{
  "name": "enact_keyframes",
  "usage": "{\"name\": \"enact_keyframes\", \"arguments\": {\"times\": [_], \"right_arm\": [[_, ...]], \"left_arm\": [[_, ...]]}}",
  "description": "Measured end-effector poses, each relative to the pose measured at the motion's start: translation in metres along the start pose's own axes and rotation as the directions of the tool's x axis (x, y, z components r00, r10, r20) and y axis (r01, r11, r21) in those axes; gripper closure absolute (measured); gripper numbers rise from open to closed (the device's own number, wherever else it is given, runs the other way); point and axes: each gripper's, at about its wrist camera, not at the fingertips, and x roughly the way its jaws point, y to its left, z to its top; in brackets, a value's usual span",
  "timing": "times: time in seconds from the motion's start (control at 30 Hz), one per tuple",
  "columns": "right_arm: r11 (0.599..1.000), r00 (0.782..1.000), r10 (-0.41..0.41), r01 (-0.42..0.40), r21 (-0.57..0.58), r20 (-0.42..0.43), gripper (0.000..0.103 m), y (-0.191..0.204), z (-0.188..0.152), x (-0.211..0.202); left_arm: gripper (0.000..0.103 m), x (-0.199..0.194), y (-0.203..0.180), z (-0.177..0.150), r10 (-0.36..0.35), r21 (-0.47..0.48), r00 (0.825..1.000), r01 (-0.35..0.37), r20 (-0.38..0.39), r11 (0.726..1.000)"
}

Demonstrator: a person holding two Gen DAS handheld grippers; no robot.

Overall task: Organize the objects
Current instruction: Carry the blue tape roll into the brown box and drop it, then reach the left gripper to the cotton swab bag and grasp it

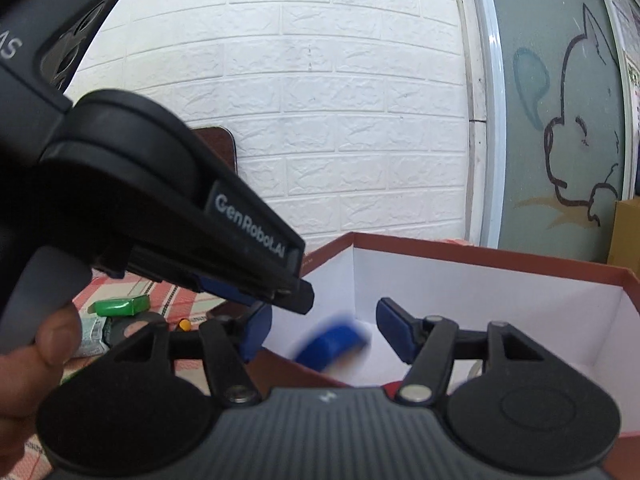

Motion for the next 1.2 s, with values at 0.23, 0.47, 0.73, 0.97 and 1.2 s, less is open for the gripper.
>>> {"name": "enact_keyframes", "arguments": {"times": [0.23,0.47,0.73,0.97,1.2], "right_arm": [[0.995,0.993,0.079,-0.073,-0.073,0.083,0.043,0.04,-0.019,-0.037],[0.942,0.951,0.282,-0.299,-0.154,-0.125,0.051,0.108,-0.048,-0.027],[0.879,0.892,0.367,-0.425,-0.217,-0.263,0.058,0.172,-0.058,0.006],[0.902,0.886,0.368,-0.414,-0.125,-0.282,0.057,0.201,-0.028,0.068],[0.867,0.773,0.476,-0.492,0.079,-0.419,0.078,0.211,-0.033,0.115]], "left_arm": [[0.072,-0.052,0.029,-0.038,0.016,-0.051,0.999,-0.013,0.05,0.999],[0.069,-0.093,0.118,-0.103,0.185,-0.238,0.983,-0.184,-0.018,0.954],[0.07,-0.129,0.214,-0.151,0.52,-0.355,0.847,-0.521,-0.108,0.776],[0.07,-0.156,0.259,-0.174,0.539,-0.48,0.834,-0.524,-0.121,0.704],[0.069,-0.169,0.268,-0.182,0.48,-0.554,0.871,-0.452,-0.104,0.699]]}}
